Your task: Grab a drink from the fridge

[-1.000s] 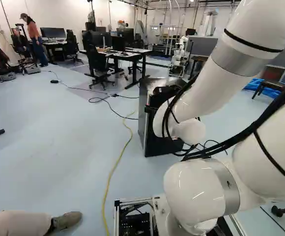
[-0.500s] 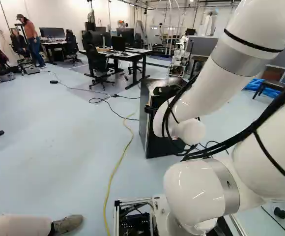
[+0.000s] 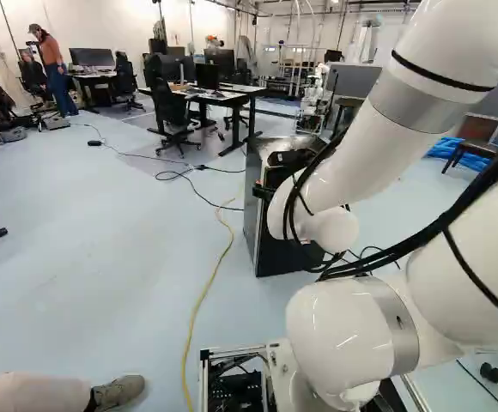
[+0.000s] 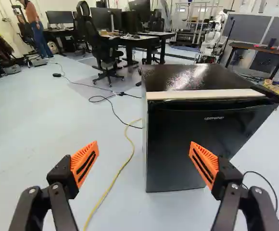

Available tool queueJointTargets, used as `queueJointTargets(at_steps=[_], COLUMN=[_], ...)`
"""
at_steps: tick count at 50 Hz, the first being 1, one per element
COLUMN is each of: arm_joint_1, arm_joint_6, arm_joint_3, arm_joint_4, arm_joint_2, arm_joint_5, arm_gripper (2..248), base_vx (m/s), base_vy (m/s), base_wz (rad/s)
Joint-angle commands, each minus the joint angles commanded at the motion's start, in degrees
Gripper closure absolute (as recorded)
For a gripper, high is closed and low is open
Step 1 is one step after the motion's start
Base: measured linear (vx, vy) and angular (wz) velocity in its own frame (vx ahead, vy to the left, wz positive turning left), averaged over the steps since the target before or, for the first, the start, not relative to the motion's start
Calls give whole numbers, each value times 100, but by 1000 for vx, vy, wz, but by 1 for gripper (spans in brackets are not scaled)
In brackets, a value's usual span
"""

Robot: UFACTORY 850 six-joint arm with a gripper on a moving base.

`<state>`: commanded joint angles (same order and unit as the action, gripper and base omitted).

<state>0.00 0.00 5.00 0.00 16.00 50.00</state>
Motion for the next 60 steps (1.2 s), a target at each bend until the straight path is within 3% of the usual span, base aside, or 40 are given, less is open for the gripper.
queueJointTargets(at_steps=[60], arm_joint_1=[0], arm_joint_6=[0], arm_joint_3=[0], arm_joint_4=[0], arm_joint_2=[0], arm_joint_5=[0], arm_gripper=[3], base_vx=[0], base_vy=[0], base_wz=[0])
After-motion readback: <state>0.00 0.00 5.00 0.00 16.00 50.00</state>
